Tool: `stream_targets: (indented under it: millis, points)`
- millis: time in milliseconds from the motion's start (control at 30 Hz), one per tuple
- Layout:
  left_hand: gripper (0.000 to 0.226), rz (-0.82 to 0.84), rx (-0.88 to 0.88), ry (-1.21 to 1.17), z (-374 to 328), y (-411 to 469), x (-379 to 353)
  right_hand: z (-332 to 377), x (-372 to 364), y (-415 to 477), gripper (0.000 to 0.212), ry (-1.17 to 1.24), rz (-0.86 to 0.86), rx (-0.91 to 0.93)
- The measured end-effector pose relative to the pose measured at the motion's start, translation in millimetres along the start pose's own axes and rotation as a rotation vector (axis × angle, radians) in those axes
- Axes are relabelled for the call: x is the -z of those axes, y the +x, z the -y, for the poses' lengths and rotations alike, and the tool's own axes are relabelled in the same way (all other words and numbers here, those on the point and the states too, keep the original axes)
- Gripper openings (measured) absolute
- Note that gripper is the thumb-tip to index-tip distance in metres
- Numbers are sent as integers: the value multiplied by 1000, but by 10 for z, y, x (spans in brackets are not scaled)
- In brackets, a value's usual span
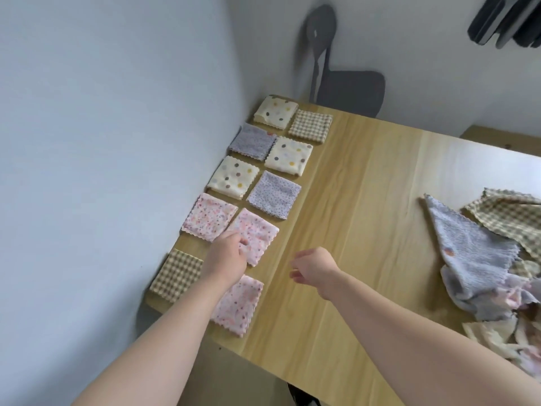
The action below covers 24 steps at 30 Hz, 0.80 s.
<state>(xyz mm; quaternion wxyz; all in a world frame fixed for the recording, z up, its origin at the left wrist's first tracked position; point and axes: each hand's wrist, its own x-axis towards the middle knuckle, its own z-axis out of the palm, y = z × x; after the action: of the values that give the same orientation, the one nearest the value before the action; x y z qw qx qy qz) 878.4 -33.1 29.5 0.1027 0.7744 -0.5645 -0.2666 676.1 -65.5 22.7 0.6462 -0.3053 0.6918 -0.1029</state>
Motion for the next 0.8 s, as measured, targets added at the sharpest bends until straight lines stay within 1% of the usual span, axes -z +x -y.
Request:
stream_targets:
  millis: [100,200,300,467,600,700,800]
  points:
    - [27,122,-72,-26,-297,-189,-281,-231,352,-263,24,-16,-31,-3]
    - [32,289,-164,-98,-804,-416,-683,-573,872,-533,22,-44,-142,-2]
    - [31,437,-243,-130,-1331,-653,-1071,-962,1416,-804,16,1,-262,-11]
    - [29,578,-312,-155,-2091,-986,-1445,-1513,2248,-1211,12,63,-446,-43]
    - [30,619,-366,-134,-2641,-1248,-1681,-1886,2821,-1455,11,141,-527,-60]
    - [29,617,-370,-148,-3061,-1410,-1892,-2074,3248,-1562,9,219,-518,-24]
    - [30,578,-337,-164,-3512,-1613,-2151,-2265,3766,-1566,7,228,-493,26]
